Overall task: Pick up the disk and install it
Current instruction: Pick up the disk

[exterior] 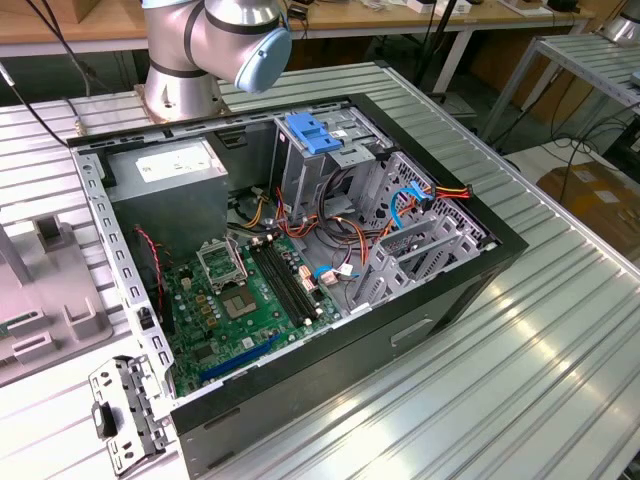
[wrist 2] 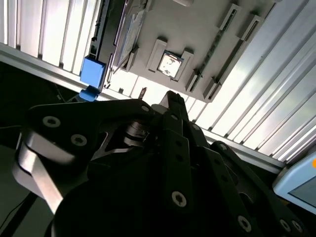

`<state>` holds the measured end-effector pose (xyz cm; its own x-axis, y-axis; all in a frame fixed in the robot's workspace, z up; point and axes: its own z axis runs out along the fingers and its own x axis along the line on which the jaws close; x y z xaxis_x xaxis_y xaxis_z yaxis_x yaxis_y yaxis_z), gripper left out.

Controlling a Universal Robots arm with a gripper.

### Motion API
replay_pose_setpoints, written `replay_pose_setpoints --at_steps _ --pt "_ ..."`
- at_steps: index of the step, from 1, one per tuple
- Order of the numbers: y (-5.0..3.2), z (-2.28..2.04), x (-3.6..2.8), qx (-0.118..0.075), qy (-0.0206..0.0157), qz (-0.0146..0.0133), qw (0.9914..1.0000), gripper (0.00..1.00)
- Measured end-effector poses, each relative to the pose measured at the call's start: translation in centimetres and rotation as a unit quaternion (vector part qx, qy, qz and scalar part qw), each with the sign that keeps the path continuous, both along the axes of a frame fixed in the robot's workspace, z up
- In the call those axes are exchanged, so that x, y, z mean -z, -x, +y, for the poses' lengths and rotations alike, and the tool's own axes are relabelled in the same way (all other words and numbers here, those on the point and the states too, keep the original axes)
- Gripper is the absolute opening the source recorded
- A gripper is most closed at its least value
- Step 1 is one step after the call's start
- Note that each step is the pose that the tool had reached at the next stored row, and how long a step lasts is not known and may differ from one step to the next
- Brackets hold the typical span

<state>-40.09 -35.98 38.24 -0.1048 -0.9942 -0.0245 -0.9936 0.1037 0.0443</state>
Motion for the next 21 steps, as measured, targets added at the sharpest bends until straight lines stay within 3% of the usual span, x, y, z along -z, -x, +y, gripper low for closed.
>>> replay_pose_setpoints --at_steps 12,21 --pt "0.00 0.00 0.00 -0.033 0.0000 0.0000 0.99946 0.11" --pt "0.00 0.00 0.00 -0.057 0.0000 0.0000 0.99840 0.11"
